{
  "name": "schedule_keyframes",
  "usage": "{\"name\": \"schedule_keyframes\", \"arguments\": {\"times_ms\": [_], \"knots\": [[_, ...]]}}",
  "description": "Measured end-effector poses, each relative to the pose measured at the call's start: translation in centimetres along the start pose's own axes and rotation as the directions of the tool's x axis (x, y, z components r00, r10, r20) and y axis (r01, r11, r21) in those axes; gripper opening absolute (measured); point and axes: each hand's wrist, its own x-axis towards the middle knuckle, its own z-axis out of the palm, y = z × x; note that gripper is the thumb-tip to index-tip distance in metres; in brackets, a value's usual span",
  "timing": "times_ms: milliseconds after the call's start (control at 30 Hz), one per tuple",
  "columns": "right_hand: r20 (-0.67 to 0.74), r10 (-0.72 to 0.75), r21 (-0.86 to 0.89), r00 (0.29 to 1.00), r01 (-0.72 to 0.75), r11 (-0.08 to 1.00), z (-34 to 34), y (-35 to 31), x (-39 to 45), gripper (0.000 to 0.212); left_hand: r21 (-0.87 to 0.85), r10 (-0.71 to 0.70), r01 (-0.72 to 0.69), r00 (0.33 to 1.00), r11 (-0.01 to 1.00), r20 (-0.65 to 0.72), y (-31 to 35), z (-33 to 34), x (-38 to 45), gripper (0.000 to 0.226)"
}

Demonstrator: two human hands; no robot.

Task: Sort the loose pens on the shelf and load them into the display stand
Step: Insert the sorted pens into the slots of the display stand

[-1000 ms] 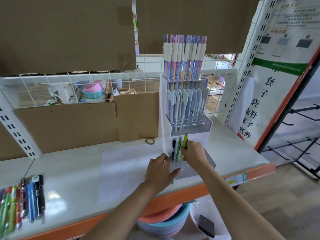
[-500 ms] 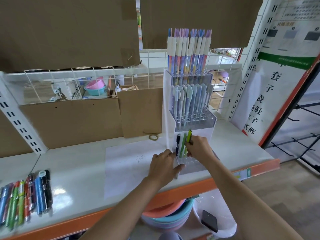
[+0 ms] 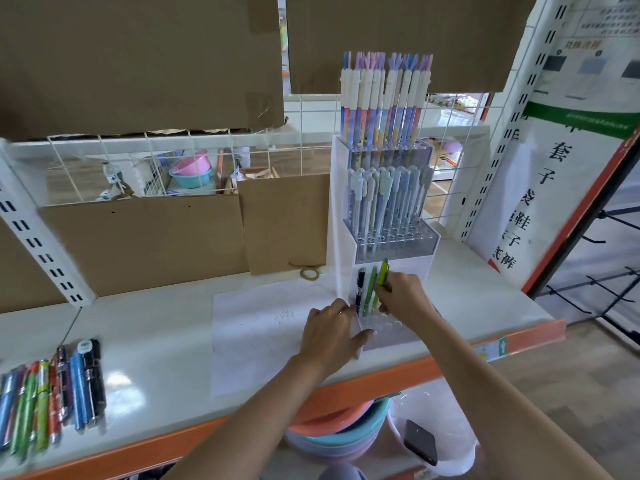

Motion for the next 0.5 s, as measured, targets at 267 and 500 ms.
{"name": "schedule_keyframes", "arguments": {"times_ms": [267,500], "knots": [[-0.035,-0.029,0.020,0.999,0.030,0.999,0.51,0.29,-0.12,0.027,-0.001,-0.003,0.003,1.000,1.000,0.006,0.02,-0.09,0.10,0.054],[0.013,0.024,-0.084,1.000,-0.023,0.996,0.33,0.45,-0.94,0.027,0.017,-0.015,0.014,0.999,1.000,0.040,-0.15,-0.45,0.11,0.054]]}}
